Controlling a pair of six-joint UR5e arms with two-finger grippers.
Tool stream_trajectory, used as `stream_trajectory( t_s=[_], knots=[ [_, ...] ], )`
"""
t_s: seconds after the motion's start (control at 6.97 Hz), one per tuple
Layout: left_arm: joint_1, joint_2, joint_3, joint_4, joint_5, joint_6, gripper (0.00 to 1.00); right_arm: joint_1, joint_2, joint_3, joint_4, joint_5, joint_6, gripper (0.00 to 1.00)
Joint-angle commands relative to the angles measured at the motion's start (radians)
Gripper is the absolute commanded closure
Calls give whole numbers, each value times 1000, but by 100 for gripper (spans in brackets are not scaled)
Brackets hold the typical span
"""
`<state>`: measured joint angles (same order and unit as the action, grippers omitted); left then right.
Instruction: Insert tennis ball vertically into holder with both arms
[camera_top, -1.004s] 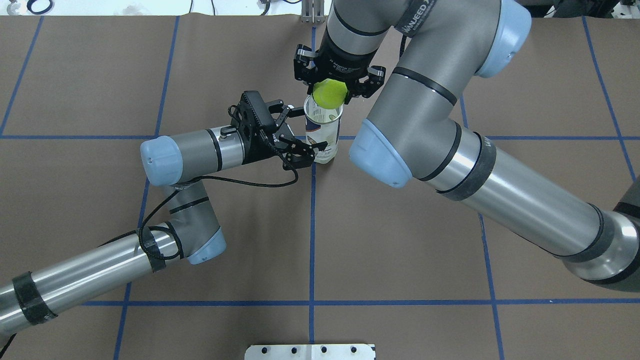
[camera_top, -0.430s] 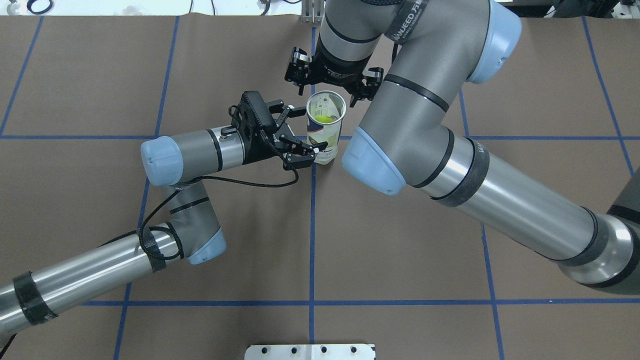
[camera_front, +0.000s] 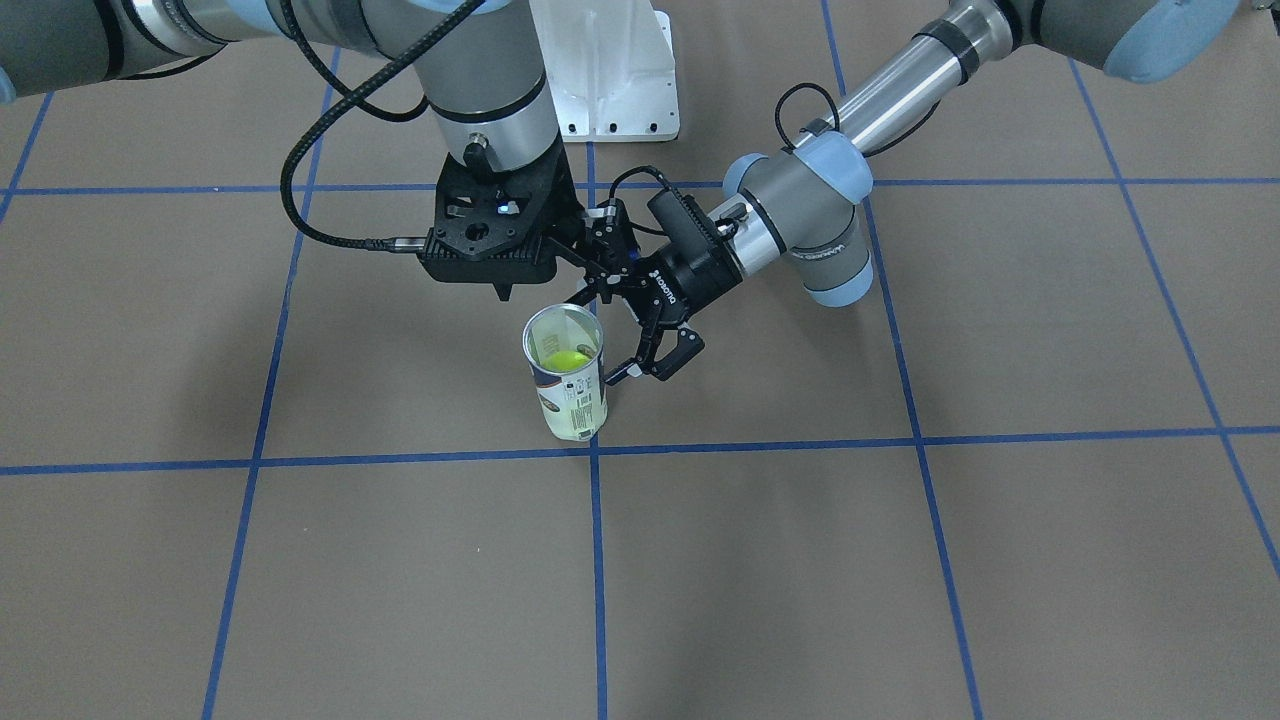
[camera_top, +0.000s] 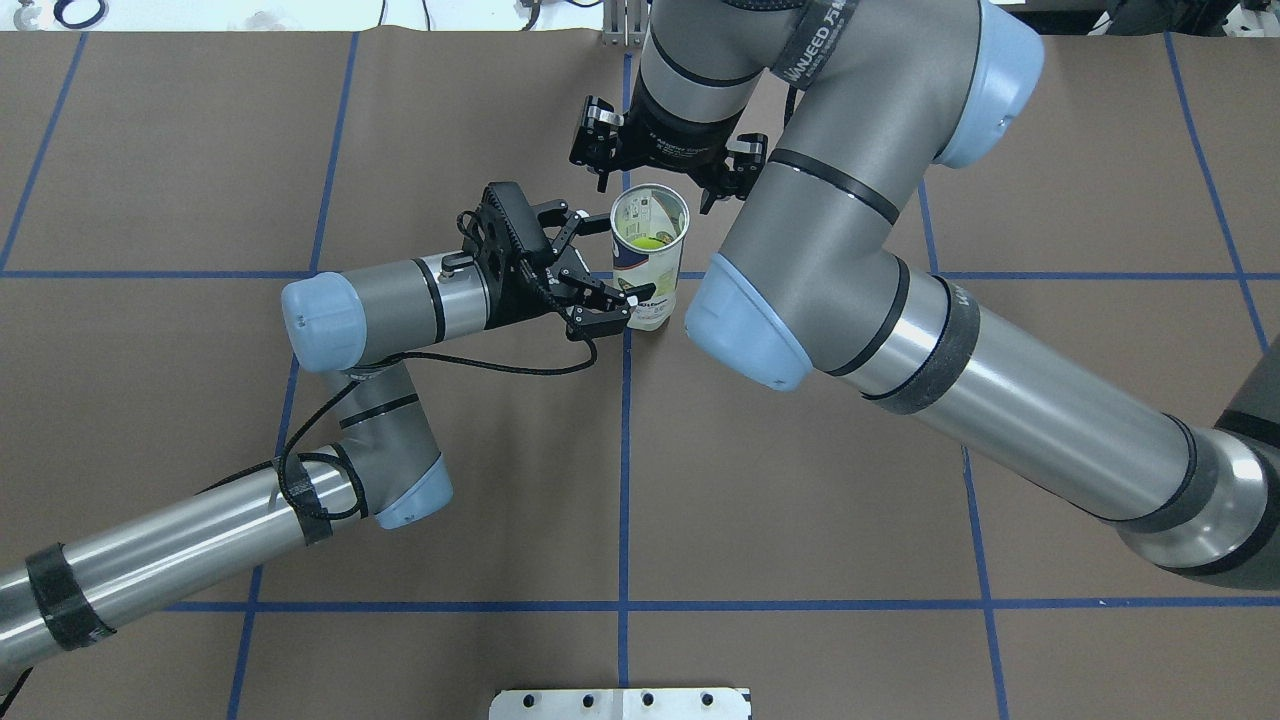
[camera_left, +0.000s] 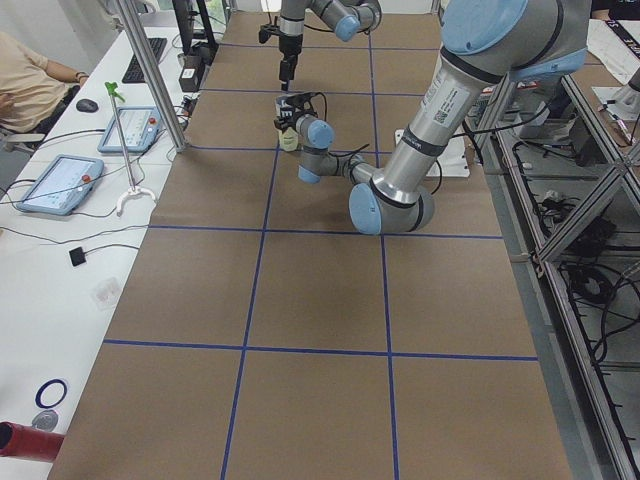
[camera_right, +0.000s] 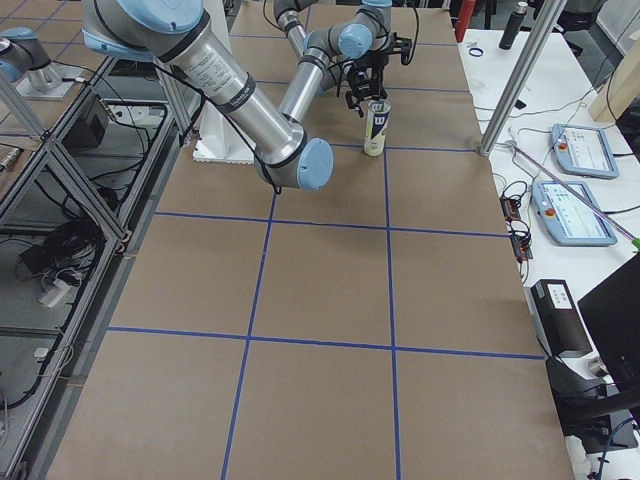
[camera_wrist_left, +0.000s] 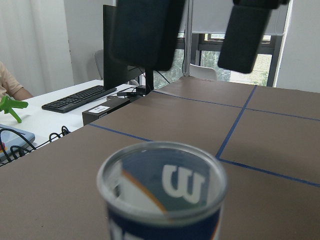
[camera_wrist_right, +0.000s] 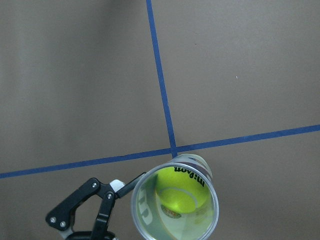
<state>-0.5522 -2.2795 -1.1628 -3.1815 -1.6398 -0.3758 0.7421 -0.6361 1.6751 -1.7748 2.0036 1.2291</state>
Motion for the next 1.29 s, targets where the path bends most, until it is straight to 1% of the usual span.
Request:
stream_trajectory(
  t_s=[0.0, 0.14, 0.29, 0.57, 0.86, 1.0, 1.15],
  knots=[
    [-2, -3, -2, 0, 1, 0, 1, 23, -40, 15, 0, 7, -101, 0],
    [-2, -3, -2, 0, 9, 0, 1, 54, -83, 35, 0, 12, -182, 0],
    [-2, -5, -3, -6, 15, 0, 1, 95, -118, 35, 2, 26, -271, 0],
    [-12, -3, -8, -35, 28, -2, 1, 213, -209, 35, 6, 114, -483, 0],
    [-41, 5, -14, -78, 28, -14, 1, 290, -291, 28, 8, 119, -676, 0],
    [-54, 23, -15, -125, 26, -18, 1, 343, -348, 19, 8, 150, -776, 0],
    [-63, 43, -17, -179, 28, -26, 1, 400, -365, -16, 8, 184, -884, 0]
  ],
)
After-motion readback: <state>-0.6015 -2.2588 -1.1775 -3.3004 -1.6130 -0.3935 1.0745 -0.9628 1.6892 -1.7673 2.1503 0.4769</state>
